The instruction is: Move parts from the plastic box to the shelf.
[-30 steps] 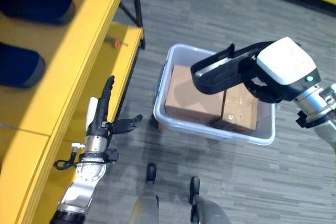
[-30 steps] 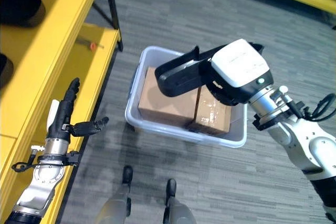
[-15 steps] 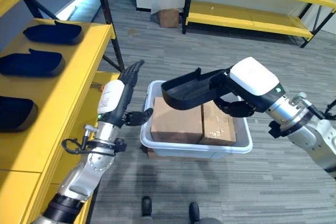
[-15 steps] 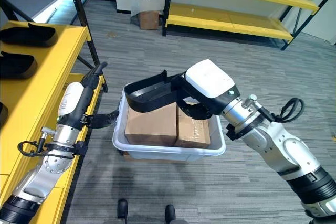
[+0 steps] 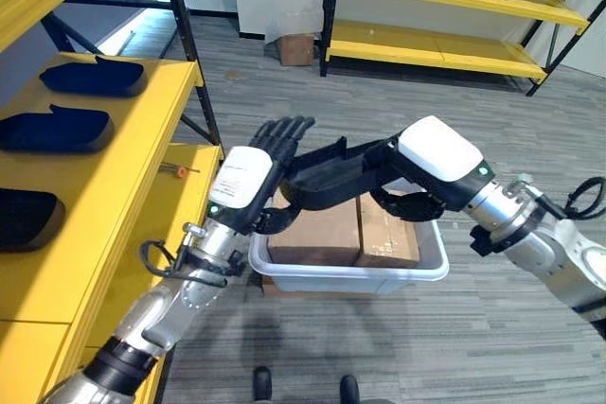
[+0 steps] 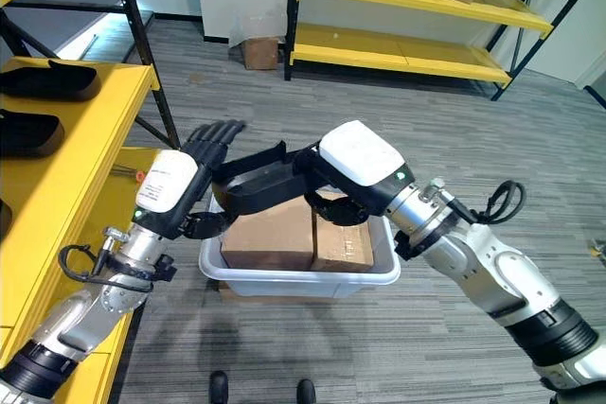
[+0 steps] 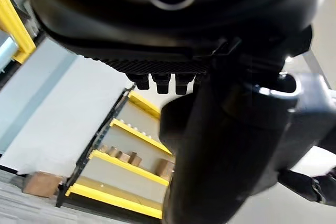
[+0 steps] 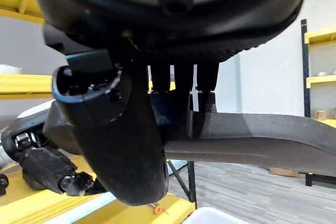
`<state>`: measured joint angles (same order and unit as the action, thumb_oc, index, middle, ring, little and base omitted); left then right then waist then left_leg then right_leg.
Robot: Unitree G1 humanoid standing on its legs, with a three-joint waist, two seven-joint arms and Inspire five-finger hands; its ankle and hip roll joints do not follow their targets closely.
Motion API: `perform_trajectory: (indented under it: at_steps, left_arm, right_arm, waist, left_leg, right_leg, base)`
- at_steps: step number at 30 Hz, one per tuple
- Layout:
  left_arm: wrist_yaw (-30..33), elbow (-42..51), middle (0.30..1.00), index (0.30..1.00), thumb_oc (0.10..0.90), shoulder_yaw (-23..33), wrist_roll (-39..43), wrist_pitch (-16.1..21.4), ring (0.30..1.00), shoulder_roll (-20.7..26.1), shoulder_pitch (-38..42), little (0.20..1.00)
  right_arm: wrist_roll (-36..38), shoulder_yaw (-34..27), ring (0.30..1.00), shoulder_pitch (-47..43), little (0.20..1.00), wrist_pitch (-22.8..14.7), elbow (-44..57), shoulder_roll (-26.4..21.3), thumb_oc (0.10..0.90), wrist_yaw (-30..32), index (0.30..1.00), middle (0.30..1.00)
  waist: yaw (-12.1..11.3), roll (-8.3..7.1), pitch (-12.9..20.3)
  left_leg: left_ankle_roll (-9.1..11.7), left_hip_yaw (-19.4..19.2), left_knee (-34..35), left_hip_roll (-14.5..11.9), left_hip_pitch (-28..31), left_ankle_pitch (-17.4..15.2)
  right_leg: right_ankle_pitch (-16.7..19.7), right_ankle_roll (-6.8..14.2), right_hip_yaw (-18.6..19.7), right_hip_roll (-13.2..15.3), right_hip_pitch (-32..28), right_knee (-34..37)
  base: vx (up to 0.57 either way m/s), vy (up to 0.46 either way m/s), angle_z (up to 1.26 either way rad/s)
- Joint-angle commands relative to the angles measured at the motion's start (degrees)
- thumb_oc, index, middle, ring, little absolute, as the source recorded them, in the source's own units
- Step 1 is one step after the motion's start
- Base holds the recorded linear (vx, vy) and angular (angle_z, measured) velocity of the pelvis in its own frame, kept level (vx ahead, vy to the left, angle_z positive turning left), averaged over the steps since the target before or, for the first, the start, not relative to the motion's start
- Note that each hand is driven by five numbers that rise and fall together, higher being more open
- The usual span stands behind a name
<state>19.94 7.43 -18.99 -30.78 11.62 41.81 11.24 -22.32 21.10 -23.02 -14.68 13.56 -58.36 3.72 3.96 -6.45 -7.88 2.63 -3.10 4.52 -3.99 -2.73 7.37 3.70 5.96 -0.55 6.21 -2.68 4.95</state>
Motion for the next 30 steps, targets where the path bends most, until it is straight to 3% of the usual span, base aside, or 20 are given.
perform_trajectory:
  at_steps: [1, 20, 21, 22, 23, 24, 30]
  left_arm:
    - [4.68, 0.72, 1.000, 1.000, 0.900, -1.04, -1.46, 3.41, 1.000, -0.41, 5.82, 1.000]
    - [4.61, -0.77, 1.000, 1.000, 0.900, -3.86, -1.95, 2.93, 1.000, -3.48, 8.21, 1.000]
    - [4.54, -0.73, 0.879, 0.879, 0.814, -3.95, -1.93, 2.95, 0.879, -3.53, 8.26, 0.879]
    - [4.54, -0.68, 0.802, 0.802, 0.759, -3.94, -2.01, 2.99, 0.802, -3.57, 8.26, 0.802]
    - [4.55, -0.75, 0.336, 0.336, 0.425, -4.06, -2.03, 2.99, 0.336, -3.61, 8.31, 0.336]
    - [4.56, -0.77, 0.300, 0.300, 0.400, -4.07, -2.03, 3.00, 0.300, -3.62, 8.32, 0.300]
    - [4.34, -0.73, 0.300, 0.300, 0.400, -4.96, -2.31, 3.14, 0.300, -3.74, 8.87, 0.300]
  right_arm:
    - [4.40, -1.10, 0.300, -8.36, 0.300, 0.25, 1.45, 1.60, 0.400, 6.20, 0.300, 0.300]
    - [4.59, -0.45, 0.300, -9.53, 0.300, 0.35, 2.44, 3.17, 0.400, 6.74, 0.300, 0.300]
    - [4.53, -0.40, 0.300, -9.64, 0.300, 0.40, 2.45, 3.17, 0.400, 6.76, 0.300, 0.300]
    - [4.52, -0.42, 0.300, -9.63, 0.300, 0.39, 2.50, 3.25, 0.400, 6.81, 0.300, 0.300]
    - [4.48, -0.42, 0.300, -9.64, 0.300, 0.40, 2.45, 3.36, 0.400, 6.83, 0.300, 0.300]
    - [4.48, -0.41, 0.300, -9.65, 0.300, 0.40, 2.44, 3.36, 0.400, 6.84, 0.300, 0.300]
    - [4.15, 0.09, 0.300, -9.95, 0.300, 0.46, 2.41, 3.65, 0.400, 6.94, 0.300, 0.300]
  waist:
    - [-0.37, 0.03, 9.79]
    - [0.31, -0.26, 9.63]
    - [0.32, -0.25, 9.63]
    - [0.36, -0.21, 9.64]
    - [0.39, -0.18, 9.68]
    - [0.38, -0.18, 9.69]
    - [0.56, -0.03, 9.64]
  left_leg:
    - [1.81, -1.60, 0.48, -4.42, 3.66, -4.42]
    - [1.94, -2.15, 0.48, -4.64, 2.86, -4.14]
    - [1.94, -2.19, 0.48, -4.63, 2.87, -4.15]
    - [1.92, -2.20, 0.48, -4.62, 2.89, -4.16]
    - [1.91, -2.28, 0.48, -4.60, 2.91, -4.17]
    - [1.91, -2.29, 0.48, -4.60, 2.91, -4.17]
    - [1.85, -2.45, 0.48, -4.50, 3.00, -4.24]
  right_leg:
    - [0.11, 3.52, 0.12, 1.41, 2.68, -2.15]
    - [1.07, 3.50, 0.72, 1.42, 3.18, -1.16]
    - [1.09, 3.51, 0.77, 1.43, 3.16, -1.15]
    - [1.09, 3.52, 0.84, 1.43, 3.17, -1.12]
    - [1.11, 3.53, 0.92, 1.47, 3.18, -1.09]
    - [1.12, 3.53, 0.94, 1.47, 3.20, -1.09]
    - [1.14, 3.55, 1.08, 1.54, 3.27, -1.13]
  base:
    - [0.00, 0.000, 0.00]
    - [0.00, 0.000, 0.00]
    - [0.00, 0.000, 0.00]
    - [0.00, 0.000, 0.00]
    - [0.00, 0.000, 0.00]
    - [0.00, 0.000, 0.00]
    - [0.00, 0.007, -0.04]
